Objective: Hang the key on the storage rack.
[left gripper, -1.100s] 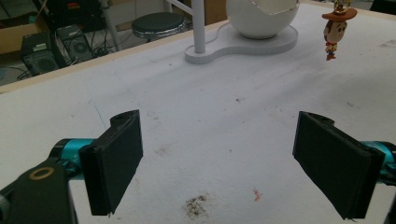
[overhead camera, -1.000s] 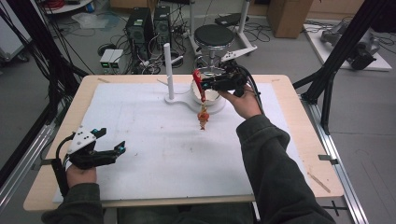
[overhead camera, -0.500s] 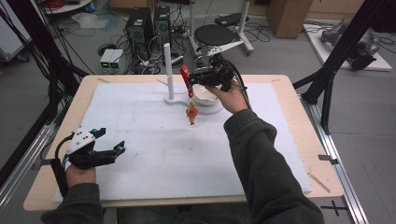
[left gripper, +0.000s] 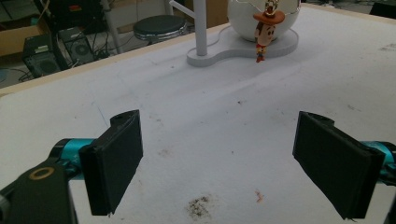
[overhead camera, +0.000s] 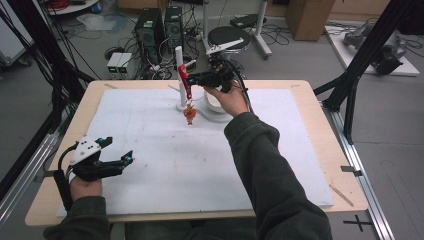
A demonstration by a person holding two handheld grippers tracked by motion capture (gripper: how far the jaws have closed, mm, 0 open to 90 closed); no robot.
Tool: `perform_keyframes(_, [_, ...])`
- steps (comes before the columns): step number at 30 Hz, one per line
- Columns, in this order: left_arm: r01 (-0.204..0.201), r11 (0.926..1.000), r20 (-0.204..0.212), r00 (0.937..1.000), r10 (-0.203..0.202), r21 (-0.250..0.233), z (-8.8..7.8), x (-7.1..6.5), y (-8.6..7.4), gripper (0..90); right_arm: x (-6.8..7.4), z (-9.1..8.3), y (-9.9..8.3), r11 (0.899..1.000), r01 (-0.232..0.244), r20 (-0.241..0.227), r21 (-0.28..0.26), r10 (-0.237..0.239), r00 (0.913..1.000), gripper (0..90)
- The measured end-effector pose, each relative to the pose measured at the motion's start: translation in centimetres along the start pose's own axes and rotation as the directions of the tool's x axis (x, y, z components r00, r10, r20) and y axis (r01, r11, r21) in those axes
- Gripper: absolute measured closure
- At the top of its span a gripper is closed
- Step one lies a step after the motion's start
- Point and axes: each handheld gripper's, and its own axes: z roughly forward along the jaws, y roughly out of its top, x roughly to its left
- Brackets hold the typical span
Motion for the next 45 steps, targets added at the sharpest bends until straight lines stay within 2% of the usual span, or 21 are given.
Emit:
perform_keyframes(5, [-0.005, 1.0, 0.002, 1.0, 0.005, 0.002, 0.0, 0.0, 0.0, 16.4, -0.2, 1.9, 0.1, 1.0, -0.009, -0.004, 0.009, 0.009, 0.9999, 74.8])
perform_keyframes(9, [-0.007, 1.0, 0.001, 1.0, 0.007, 0.0, -0.1, 0.1, 0.1, 16.4, -0.3, 2.7, -0.1, 1.0, -0.008, -0.005, 0.021, 0.008, 1.0, 74.8])
perform_keyframes(16, [-0.005, 1.0, 0.0, 1.0, 0.005, -0.001, -0.1, 0.2, 0.0, 16.4, -0.9, 4.1, -0.7, 0.998, -0.043, -0.013, 0.039, 0.043, 0.999, 74.8])
perform_keyframes(23, [-0.002, 1.0, 0.001, 1.0, 0.002, -0.004, -0.1, 0.1, 0.0, 16.4, -1.8, 5.2, -1.3, 0.996, -0.08, -0.023, 0.031, 0.081, 0.9965, 74.8])
perform_keyframes(34, [-0.004, 1.0, 0.003, 1.0, 0.004, -0.003, -0.1, 0.2, 0.1, 16.4, -2.9, 6.1, -2.1, 0.991, -0.115, -0.005, 0.066, 0.116, 0.9933, 74.8])
perform_keyframes(45, [-0.003, 1.0, 0.003, 1.0, 0.003, -0.006, 0.0, 0.2, 0.1, 16.4, -4.1, 6.3, -2.6, 0.985, -0.155, 0.032, 0.074, 0.153, 0.9876, 74.7])
